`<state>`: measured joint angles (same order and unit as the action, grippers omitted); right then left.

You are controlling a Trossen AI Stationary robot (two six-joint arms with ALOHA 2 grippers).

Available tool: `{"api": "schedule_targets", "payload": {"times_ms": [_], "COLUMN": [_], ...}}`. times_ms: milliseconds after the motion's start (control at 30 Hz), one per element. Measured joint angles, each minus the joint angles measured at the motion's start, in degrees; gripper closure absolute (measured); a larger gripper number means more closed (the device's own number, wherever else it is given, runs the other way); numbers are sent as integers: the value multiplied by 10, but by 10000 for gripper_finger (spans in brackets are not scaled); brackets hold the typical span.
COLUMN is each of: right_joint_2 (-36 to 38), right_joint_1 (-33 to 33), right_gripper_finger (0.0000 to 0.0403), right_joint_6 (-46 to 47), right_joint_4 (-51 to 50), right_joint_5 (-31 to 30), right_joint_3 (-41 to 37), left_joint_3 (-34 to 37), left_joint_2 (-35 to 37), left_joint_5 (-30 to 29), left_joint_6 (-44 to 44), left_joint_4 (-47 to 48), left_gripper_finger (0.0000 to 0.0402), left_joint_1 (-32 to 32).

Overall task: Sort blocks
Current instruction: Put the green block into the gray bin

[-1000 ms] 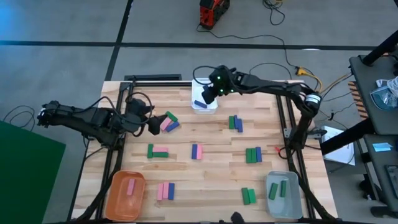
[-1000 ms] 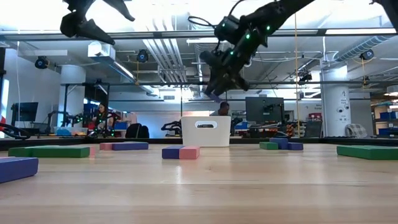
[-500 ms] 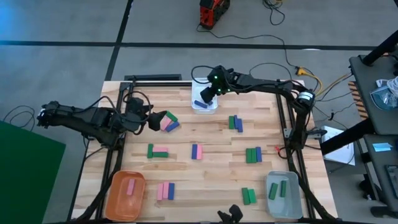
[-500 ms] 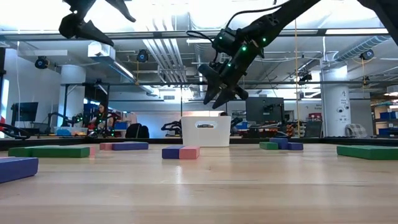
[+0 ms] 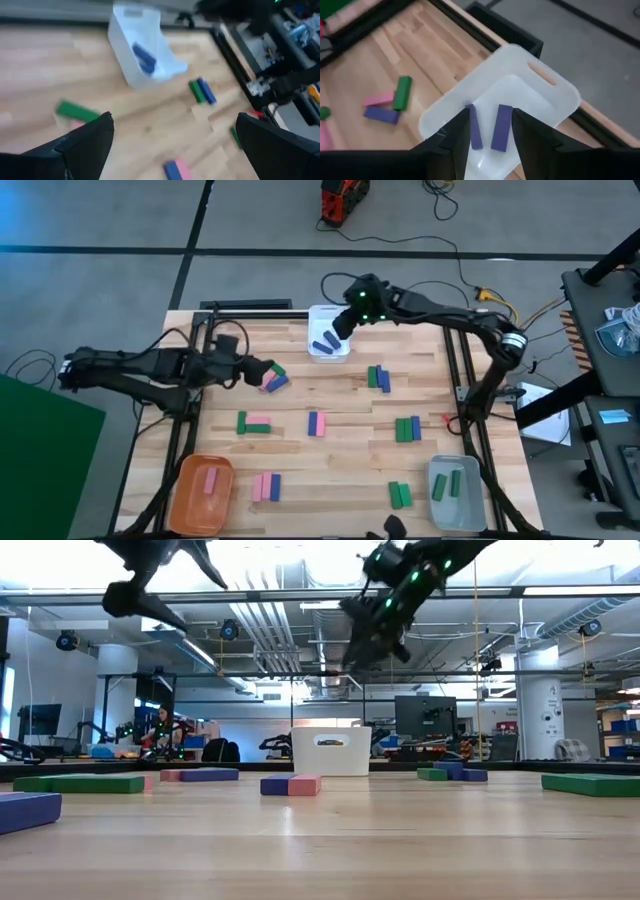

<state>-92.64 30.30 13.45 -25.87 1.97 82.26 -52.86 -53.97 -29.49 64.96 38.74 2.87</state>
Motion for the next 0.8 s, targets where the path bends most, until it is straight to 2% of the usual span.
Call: {"api": "schedule_targets", "payload": {"times_ms": [200, 433, 600, 800], "right_joint_2": [68, 108, 109, 108], "right_joint_1": [0, 0, 0, -8], "right_gripper_finger": [302, 322, 330, 325], "right_joint_6": [-7, -6, -4, 36], "right_joint_4": [-40, -70, -97, -127], "right_joint_5": [0, 0, 0, -1], "right_joint_3": [0, 0, 0, 0], "left_joint_3": [0, 0, 0, 0], "left_joint_2": [-41, -68, -75, -75], "left_joint_5": [156, 311, 355, 352], "left_joint_6": [75, 197, 220, 205], "left_joint_4": [43, 170, 235, 274], "left_gripper_finger": [13, 13, 13, 13], "left_joint_1": [-19, -19, -19, -19]}}
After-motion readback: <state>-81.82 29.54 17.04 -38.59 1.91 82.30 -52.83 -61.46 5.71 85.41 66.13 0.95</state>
